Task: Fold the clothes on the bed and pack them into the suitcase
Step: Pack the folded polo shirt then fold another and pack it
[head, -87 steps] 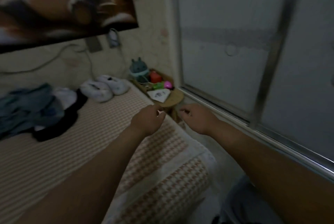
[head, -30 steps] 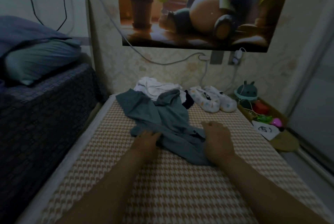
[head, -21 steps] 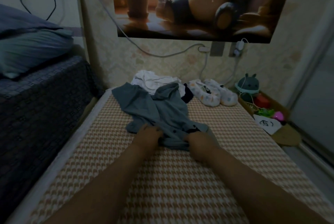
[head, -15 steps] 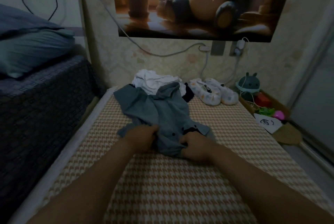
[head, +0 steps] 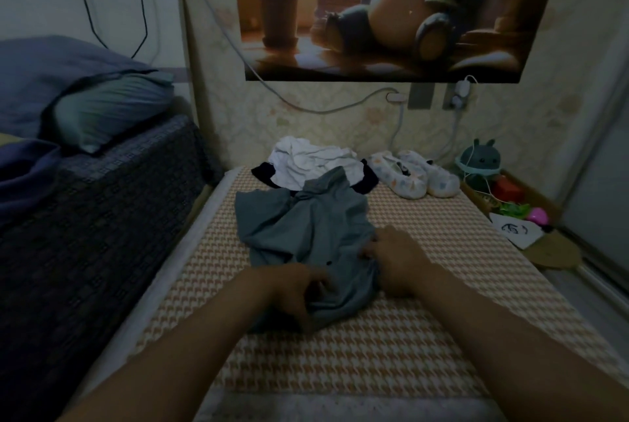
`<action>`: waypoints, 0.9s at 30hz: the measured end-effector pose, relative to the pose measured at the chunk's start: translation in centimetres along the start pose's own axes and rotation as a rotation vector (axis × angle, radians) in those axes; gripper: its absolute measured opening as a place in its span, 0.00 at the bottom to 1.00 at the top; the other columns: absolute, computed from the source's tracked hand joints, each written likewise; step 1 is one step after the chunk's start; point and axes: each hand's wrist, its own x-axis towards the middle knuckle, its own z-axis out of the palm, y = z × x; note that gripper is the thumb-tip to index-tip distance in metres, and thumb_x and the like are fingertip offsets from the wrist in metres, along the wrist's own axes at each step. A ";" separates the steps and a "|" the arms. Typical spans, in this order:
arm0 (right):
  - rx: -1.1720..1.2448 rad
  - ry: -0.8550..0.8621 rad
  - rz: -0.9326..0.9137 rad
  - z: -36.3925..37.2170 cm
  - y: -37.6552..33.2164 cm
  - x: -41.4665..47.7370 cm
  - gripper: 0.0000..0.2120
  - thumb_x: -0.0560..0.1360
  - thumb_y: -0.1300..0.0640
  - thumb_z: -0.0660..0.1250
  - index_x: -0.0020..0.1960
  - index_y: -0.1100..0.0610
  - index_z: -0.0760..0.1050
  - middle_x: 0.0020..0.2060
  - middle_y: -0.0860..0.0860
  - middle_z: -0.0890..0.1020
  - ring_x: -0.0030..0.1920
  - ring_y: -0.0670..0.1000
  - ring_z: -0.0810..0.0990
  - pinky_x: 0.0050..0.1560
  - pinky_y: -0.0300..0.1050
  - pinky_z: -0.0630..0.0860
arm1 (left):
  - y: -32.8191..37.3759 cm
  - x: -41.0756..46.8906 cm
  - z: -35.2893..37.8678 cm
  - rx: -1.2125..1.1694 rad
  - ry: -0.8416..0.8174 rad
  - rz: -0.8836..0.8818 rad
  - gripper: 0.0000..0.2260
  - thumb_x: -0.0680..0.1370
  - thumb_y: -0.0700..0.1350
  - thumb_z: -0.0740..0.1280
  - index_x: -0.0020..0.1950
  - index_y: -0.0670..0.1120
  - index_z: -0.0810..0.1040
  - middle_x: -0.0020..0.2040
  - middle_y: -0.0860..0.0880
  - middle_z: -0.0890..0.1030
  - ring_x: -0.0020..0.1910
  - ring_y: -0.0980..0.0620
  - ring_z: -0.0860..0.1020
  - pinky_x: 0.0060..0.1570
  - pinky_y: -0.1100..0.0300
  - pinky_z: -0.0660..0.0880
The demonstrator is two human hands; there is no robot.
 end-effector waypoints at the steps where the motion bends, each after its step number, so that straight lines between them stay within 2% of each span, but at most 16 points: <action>1: 0.055 -0.088 -0.069 -0.4 -0.6 -0.3 0.27 0.69 0.45 0.69 0.67 0.41 0.70 0.64 0.50 0.71 0.63 0.55 0.69 0.64 0.48 0.66 | -0.4 0.0 -0.1 0.101 -0.014 -0.042 0.31 0.65 0.54 0.78 0.65 0.55 0.73 0.63 0.53 0.74 0.59 0.51 0.74 0.58 0.57 0.74; 3: 0.141 -0.293 -0.107 -1.5 -2.4 -0.9 0.36 0.69 0.50 0.70 0.74 0.40 0.60 0.71 0.48 0.63 0.70 0.54 0.62 0.71 0.53 0.58 | -1.1 0.2 -0.2 0.225 0.020 -0.114 0.19 0.71 0.53 0.73 0.60 0.49 0.77 0.59 0.48 0.78 0.54 0.47 0.76 0.52 0.58 0.74; 4: 0.206 -0.332 -0.118 -1.8 -3.4 -1.1 0.35 0.70 0.53 0.70 0.74 0.41 0.62 0.71 0.48 0.65 0.70 0.53 0.63 0.70 0.52 0.59 | -1.2 0.5 -0.3 0.232 0.062 -0.127 0.14 0.75 0.51 0.69 0.59 0.47 0.77 0.58 0.46 0.78 0.53 0.46 0.77 0.51 0.57 0.74; 7: 0.334 -0.334 -0.100 -2.7 -4.8 -1.3 0.13 0.75 0.64 0.64 0.58 0.56 0.79 0.57 0.54 0.80 0.57 0.55 0.77 0.52 0.42 0.71 | -0.4 0.9 -0.8 0.229 0.205 -0.109 0.12 0.81 0.48 0.60 0.61 0.46 0.75 0.60 0.44 0.77 0.56 0.44 0.76 0.54 0.56 0.71; 10: 0.142 -0.294 -0.002 -3.0 -2.2 -1.0 0.09 0.77 0.61 0.63 0.53 0.59 0.81 0.53 0.56 0.81 0.54 0.56 0.78 0.54 0.44 0.71 | 2.2 1.4 -1.3 0.088 0.203 -0.043 0.14 0.81 0.55 0.60 0.58 0.47 0.76 0.56 0.46 0.79 0.52 0.48 0.76 0.52 0.55 0.72; 12: -0.113 -0.026 0.048 -2.3 1.2 -0.7 0.04 0.68 0.60 0.74 0.38 0.58 0.80 0.39 0.56 0.82 0.43 0.57 0.80 0.50 0.48 0.74 | 5.0 1.6 -1.3 -0.104 0.152 0.075 0.16 0.79 0.60 0.62 0.49 0.47 0.77 0.47 0.47 0.79 0.43 0.50 0.75 0.46 0.55 0.71; 13: -0.216 0.030 0.070 -1.5 3.0 -0.7 0.13 0.57 0.61 0.81 0.28 0.56 0.75 0.29 0.54 0.79 0.33 0.56 0.78 0.43 0.48 0.76 | 6.3 1.8 -1.3 -0.213 0.122 0.129 0.16 0.78 0.60 0.63 0.48 0.48 0.77 0.45 0.48 0.78 0.42 0.51 0.75 0.46 0.55 0.73; 14: -0.264 0.075 0.114 -0.6 4.5 -1.3 0.19 0.47 0.63 0.83 0.22 0.55 0.71 0.23 0.53 0.75 0.28 0.56 0.77 0.39 0.48 0.77 | 7.1 2.1 -1.2 -0.298 0.089 0.159 0.14 0.78 0.60 0.64 0.51 0.50 0.78 0.49 0.50 0.80 0.45 0.52 0.77 0.50 0.55 0.75; 16: -0.257 0.156 0.199 1.1 6.5 -2.0 0.20 0.41 0.65 0.82 0.21 0.57 0.71 0.21 0.55 0.74 0.26 0.56 0.77 0.39 0.51 0.78 | 6.9 2.7 -1.1 -0.335 0.052 0.178 0.15 0.78 0.54 0.67 0.63 0.53 0.76 0.60 0.53 0.78 0.56 0.54 0.77 0.60 0.56 0.75; 18: -0.281 0.076 0.210 0.9 5.8 -2.7 0.16 0.45 0.62 0.82 0.26 0.59 0.76 0.26 0.56 0.78 0.31 0.57 0.80 0.41 0.55 0.80 | 4.6 3.4 -0.9 -0.073 0.098 0.173 0.25 0.74 0.52 0.72 0.70 0.57 0.70 0.68 0.53 0.73 0.65 0.51 0.72 0.67 0.52 0.69; 19: -0.303 -0.021 0.192 0.7 5.4 -2.5 0.13 0.54 0.57 0.80 0.33 0.59 0.79 0.34 0.55 0.80 0.39 0.57 0.81 0.47 0.54 0.79 | 3.1 3.6 -0.8 0.116 0.124 0.126 0.31 0.71 0.52 0.73 0.72 0.59 0.66 0.73 0.52 0.67 0.71 0.48 0.66 0.71 0.49 0.64; 20: -0.227 -0.100 0.176 0.4 4.8 -2.1 0.10 0.66 0.53 0.73 0.44 0.57 0.81 0.44 0.54 0.81 0.48 0.57 0.79 0.55 0.52 0.75 | 1.7 3.6 -0.7 0.269 0.123 0.052 0.37 0.70 0.54 0.74 0.75 0.61 0.61 0.76 0.50 0.58 0.75 0.45 0.57 0.73 0.45 0.58; 22: 0.107 -0.219 0.161 -0.8 2.8 -2.0 0.18 0.74 0.49 0.58 0.60 0.51 0.78 0.59 0.50 0.78 0.60 0.55 0.75 0.62 0.49 0.71 | -0.9 3.6 -0.2 0.369 0.115 -0.087 0.41 0.70 0.59 0.73 0.76 0.65 0.52 0.78 0.49 0.44 0.77 0.40 0.43 0.73 0.37 0.47; 23: 0.303 -0.267 0.149 -1.2 1.5 -2.0 0.20 0.75 0.48 0.57 0.64 0.49 0.76 0.63 0.48 0.76 0.63 0.53 0.74 0.64 0.50 0.71 | -1.8 3.6 0.1 0.348 0.142 -0.110 0.38 0.72 0.60 0.70 0.76 0.66 0.51 0.78 0.49 0.44 0.77 0.39 0.43 0.72 0.36 0.46; 25: 0.541 -0.371 0.052 -1.6 -0.9 -2.3 0.27 0.75 0.40 0.63 0.72 0.45 0.67 0.69 0.47 0.70 0.67 0.50 0.70 0.69 0.50 0.68 | -2.8 3.7 0.7 0.235 0.209 -0.077 0.32 0.76 0.59 0.66 0.76 0.63 0.55 0.77 0.49 0.54 0.76 0.41 0.55 0.73 0.46 0.53; 27: 0.418 -0.509 -0.030 -1.4 -2.6 -2.8 0.43 0.68 0.32 0.68 0.77 0.40 0.53 0.73 0.46 0.62 0.70 0.50 0.64 0.71 0.52 0.64 | -2.6 3.8 0.8 0.122 0.263 -0.032 0.24 0.79 0.53 0.64 0.75 0.56 0.64 0.73 0.48 0.65 0.70 0.46 0.67 0.69 0.59 0.61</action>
